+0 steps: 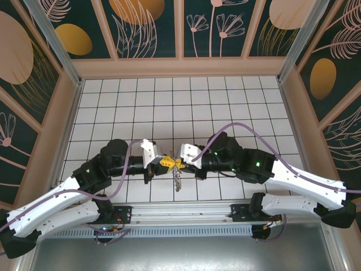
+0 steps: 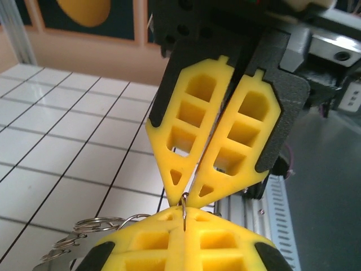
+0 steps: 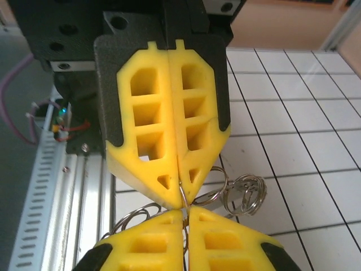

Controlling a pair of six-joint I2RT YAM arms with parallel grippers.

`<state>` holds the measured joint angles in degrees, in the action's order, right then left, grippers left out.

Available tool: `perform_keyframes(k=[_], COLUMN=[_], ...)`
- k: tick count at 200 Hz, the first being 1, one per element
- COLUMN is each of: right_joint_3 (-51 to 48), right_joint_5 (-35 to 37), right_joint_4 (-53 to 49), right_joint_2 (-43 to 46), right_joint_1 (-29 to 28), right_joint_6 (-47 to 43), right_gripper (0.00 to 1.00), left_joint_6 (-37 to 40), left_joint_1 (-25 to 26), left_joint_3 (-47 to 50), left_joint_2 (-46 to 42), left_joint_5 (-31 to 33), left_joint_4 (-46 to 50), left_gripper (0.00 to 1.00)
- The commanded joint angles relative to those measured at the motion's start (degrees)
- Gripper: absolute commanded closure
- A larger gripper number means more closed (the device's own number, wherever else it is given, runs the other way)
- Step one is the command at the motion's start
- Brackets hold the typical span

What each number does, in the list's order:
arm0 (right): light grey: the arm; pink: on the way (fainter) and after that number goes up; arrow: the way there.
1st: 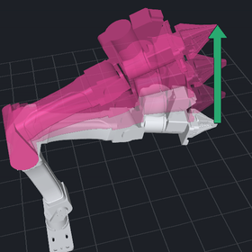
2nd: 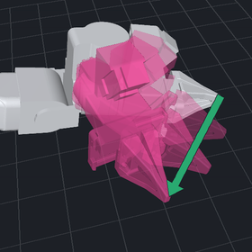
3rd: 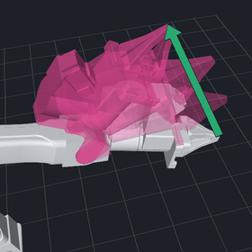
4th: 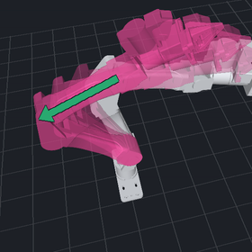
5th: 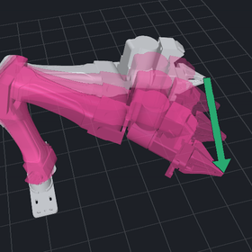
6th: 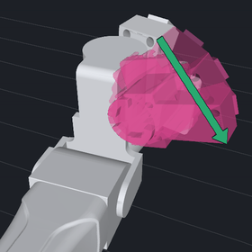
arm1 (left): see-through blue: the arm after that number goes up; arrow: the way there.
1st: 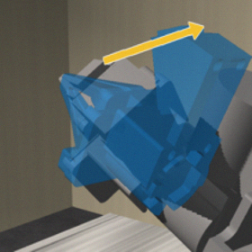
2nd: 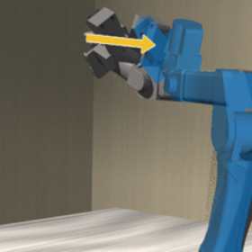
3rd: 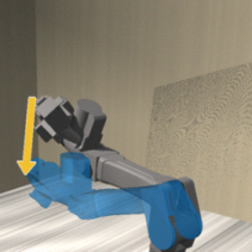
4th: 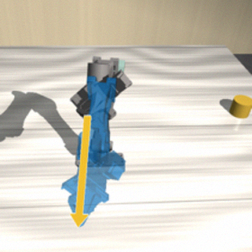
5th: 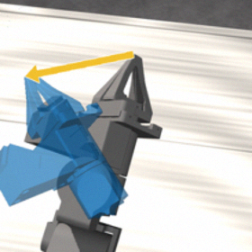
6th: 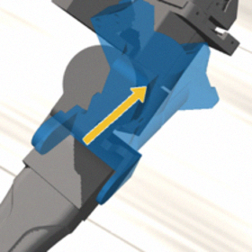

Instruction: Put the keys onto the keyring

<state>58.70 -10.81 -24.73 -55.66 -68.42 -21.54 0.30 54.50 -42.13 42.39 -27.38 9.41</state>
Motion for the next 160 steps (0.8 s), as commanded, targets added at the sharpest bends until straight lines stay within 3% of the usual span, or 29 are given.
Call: perform_keyframes(k=[1, 72, 114, 160], right_joint_3=[-1.9, -3.1, -3.5, -4.7], right_joint_5=[-4.0, -4.3, -2.7, -3.4], right_joint_4=[6.7, 8.6, 9.9, 12.3], right_joint_2=[0.7, 0.6, 1.7, 2.9], right_joint_1=[-0.7, -0.6, -0.6, -0.6], right_joint_6=[1.8, 2.6, 3.3, 4.1], right_gripper=[0.86, 0.85, 0.77, 0.77], left_joint_6=[-1.3, -3.6, -3.6, -3.2], left_joint_1=[0.3, 0.3, 0.3, 0.3], left_joint_3=[0.3, 3.1, 3.4, 3.3], left_joint_2=[-1.1, -3.9, -4.2, -4.4], left_joint_5=[-5.5, -8.6, -8.8, -8.9], left_joint_4=[-8.9, -16.2, -16.3, -16.1], left_gripper=[1.00, 1.00, 1.00, 1.00])
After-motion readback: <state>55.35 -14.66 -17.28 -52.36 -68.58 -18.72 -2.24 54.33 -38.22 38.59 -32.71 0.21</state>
